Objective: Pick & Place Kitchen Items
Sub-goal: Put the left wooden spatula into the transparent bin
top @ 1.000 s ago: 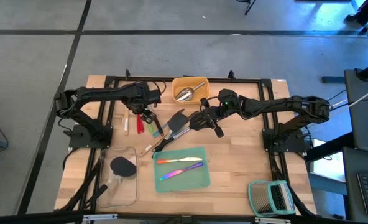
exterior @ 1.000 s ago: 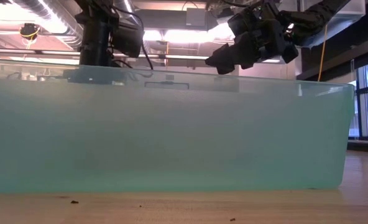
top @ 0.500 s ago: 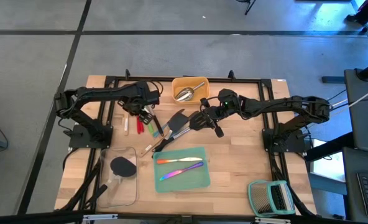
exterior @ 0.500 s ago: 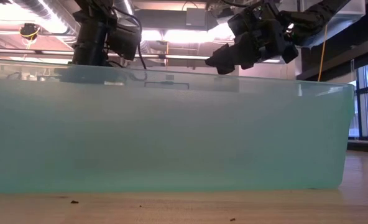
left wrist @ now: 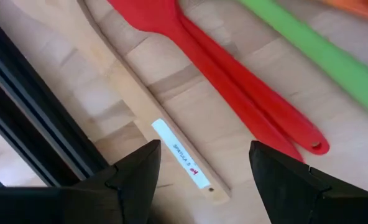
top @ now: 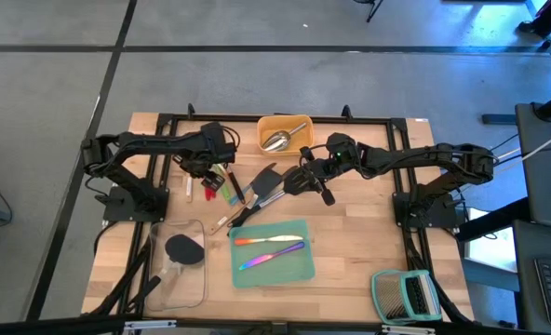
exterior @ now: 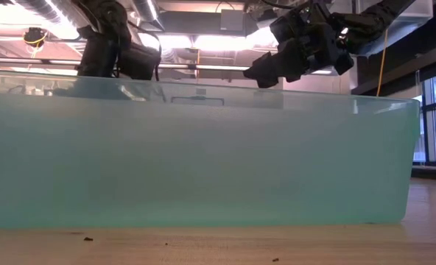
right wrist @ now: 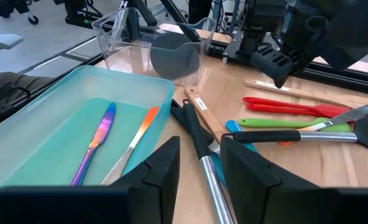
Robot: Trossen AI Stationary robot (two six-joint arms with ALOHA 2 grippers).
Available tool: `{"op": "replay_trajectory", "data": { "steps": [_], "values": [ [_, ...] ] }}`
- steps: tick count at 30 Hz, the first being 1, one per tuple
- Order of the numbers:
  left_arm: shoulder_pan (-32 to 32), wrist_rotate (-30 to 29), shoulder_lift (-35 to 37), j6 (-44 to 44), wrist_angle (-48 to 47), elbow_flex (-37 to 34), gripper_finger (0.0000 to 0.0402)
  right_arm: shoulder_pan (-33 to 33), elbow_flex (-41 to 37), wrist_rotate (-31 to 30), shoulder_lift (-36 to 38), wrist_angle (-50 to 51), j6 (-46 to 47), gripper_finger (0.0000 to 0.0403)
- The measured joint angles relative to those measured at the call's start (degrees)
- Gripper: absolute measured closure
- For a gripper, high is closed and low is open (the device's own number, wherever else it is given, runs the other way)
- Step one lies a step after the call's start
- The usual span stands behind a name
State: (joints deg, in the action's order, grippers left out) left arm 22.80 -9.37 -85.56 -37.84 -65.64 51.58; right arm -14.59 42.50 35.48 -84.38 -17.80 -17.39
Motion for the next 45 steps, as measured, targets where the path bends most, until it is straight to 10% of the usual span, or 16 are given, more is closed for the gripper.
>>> {"op": "replay_trajectory", "data": {
  "steps": [18,45],
  "values": [
    [20.01,11.52,0.70,2.08,9.83,-5.97,0.0160,0.07,0.00,0.00,0.00,0.87,0.00,0.0283],
    [30.87,12.86,1.01,6.13,17.34,-15.39,0.0165,0.07,0.00,0.28,0.00,0.82,0.00,0.0284]
  ]
}}
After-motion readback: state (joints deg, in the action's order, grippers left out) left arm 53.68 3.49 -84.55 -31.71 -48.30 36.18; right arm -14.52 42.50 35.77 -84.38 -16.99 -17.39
